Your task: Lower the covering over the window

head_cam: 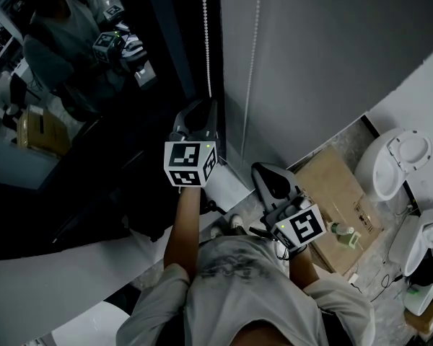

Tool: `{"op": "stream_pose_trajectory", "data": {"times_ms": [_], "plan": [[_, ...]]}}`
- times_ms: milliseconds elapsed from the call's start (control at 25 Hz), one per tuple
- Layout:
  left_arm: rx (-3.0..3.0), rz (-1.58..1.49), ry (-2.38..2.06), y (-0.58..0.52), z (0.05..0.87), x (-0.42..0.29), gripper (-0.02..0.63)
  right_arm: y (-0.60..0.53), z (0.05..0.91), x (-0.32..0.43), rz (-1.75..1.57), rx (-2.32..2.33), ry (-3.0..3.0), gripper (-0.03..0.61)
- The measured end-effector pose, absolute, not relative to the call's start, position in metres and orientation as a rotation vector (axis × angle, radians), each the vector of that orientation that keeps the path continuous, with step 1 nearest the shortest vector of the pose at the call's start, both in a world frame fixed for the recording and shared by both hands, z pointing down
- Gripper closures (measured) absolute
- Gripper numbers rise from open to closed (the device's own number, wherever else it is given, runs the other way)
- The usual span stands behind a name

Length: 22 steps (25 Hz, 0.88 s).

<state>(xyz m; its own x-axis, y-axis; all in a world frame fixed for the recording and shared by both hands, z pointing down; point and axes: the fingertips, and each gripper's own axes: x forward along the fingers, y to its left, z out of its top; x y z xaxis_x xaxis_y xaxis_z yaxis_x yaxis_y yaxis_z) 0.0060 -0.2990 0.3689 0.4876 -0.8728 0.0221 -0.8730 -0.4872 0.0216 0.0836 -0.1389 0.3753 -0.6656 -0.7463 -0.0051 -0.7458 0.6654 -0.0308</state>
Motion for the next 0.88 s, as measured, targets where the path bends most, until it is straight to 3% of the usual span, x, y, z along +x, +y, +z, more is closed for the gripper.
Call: {"op": "stream_pose_trajectory", "data": {"times_ms": [880], "plan": [[2.848, -0.126, -1.222, -0.192, 0.379, -0.003, 0.597, -0.135, 0.308, 0.053, 0.148, -1.102, 2.775, 0.561]]}}
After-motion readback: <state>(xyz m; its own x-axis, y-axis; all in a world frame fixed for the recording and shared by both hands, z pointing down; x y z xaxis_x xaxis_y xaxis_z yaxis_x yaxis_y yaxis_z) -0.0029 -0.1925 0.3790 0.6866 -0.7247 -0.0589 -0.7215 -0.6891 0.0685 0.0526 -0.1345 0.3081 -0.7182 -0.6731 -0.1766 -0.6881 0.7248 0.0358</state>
